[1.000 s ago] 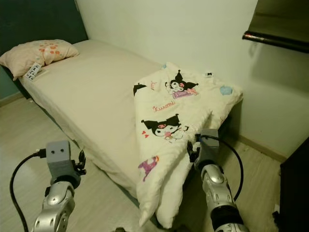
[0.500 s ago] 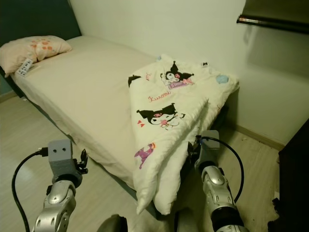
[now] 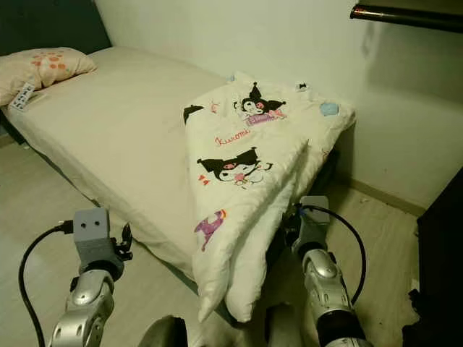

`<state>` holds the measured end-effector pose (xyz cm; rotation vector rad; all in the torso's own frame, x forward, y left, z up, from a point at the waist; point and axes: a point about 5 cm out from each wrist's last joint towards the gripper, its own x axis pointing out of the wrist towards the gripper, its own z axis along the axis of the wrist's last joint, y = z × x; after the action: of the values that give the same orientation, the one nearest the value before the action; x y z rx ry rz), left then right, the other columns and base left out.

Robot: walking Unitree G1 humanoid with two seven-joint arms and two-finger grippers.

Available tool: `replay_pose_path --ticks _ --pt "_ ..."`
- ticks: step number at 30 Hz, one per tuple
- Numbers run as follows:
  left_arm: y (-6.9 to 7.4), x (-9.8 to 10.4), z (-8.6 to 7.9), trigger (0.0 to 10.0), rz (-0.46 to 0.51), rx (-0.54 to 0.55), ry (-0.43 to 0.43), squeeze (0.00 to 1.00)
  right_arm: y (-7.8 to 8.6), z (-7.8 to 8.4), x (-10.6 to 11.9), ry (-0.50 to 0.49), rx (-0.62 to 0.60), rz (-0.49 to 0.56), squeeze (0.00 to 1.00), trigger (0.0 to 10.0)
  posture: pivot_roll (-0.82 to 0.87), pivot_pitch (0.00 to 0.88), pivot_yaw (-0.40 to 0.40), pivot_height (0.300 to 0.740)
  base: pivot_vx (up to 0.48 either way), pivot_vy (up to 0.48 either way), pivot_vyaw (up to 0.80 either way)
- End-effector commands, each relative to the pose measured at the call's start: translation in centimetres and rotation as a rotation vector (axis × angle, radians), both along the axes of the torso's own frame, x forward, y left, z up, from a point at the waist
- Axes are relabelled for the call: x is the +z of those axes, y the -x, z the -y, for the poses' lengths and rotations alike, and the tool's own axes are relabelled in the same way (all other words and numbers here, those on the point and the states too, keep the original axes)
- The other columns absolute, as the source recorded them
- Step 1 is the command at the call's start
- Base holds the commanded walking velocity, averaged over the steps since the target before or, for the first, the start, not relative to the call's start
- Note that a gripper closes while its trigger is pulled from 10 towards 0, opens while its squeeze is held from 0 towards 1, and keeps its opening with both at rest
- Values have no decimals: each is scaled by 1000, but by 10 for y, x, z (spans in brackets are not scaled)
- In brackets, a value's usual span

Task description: Clean up the room

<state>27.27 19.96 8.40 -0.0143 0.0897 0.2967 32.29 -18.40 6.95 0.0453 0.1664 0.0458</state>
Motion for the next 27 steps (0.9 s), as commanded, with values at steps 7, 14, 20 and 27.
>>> replay_pose_path --ticks 7,14,20,27 --pt "6 -6 -2 10000 -32 6 1 0 -4 -4 6 -21 8 17 0 10000 -52 108 31 597 0 0 0" --pt "7 -4 -6 10000 -29 17 -8 0 -14 -6 15 -50 9 33 0 10000 -43 112 29 592 0 0 0" --pt "12 0 -12 10000 -16 33 -24 0 -28 -13 29 -181 25 68 0 10000 -19 139 26 582 0 0 0" --pt "19 7 -17 10000 10 36 -55 0 -38 -21 33 -298 45 61 1000 10000 17 166 24 582 0 0 0"
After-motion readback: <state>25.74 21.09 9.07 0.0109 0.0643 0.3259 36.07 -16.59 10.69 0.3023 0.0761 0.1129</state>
